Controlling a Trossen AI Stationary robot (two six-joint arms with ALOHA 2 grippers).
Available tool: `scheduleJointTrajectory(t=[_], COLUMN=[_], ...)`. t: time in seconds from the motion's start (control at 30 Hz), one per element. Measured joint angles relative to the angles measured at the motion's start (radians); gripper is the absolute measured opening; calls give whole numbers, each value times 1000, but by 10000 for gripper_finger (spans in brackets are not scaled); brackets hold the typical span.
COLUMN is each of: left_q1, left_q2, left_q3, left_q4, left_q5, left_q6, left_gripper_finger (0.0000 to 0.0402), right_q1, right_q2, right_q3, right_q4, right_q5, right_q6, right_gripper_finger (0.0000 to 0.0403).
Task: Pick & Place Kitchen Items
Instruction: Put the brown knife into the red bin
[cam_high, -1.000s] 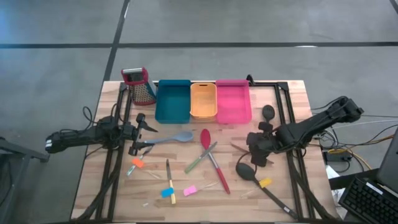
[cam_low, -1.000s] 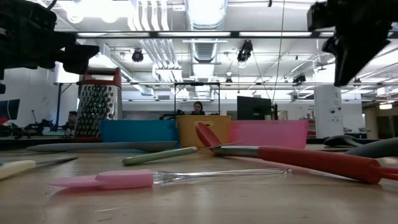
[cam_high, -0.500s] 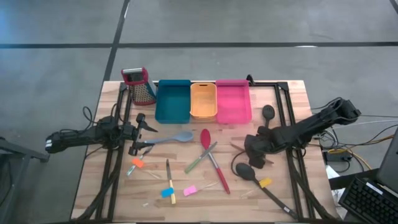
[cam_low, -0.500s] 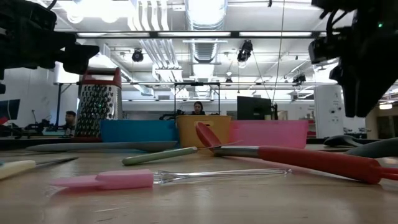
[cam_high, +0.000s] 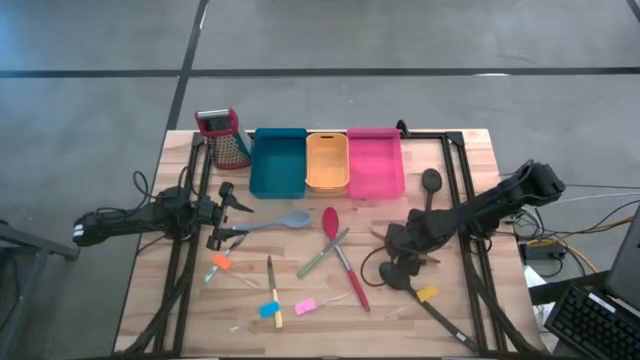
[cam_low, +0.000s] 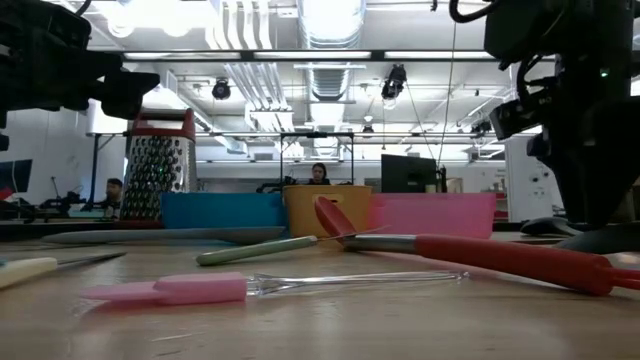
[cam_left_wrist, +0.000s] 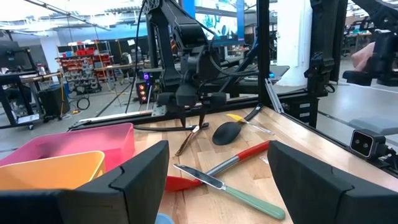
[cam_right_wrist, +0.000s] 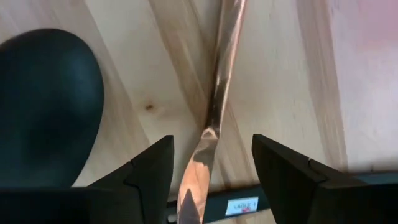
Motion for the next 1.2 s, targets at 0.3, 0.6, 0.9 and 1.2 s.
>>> scheduleJointTrajectory(t=[0.3,0.6,0.9,1.2], left_q1=[0,0,0,0], left_q2=[0,0,0,0], left_q3=[0,0,0,0], left_q4=[0,0,0,0], left_q5=[0,0,0,0], left_q6=[0,0,0,0], left_gripper_finger=[278,278,278,278], right_q1=[-34,-91,-113,-113], right_q2=[30,31,21,24], right_q3=[-8,-69,-140,-120], right_q4=[49,110,191,176], right_q5=[-15,-47,-70,-68], right_q6=[-40,-59,-73,-76], right_gripper_finger=[196,187,178,58])
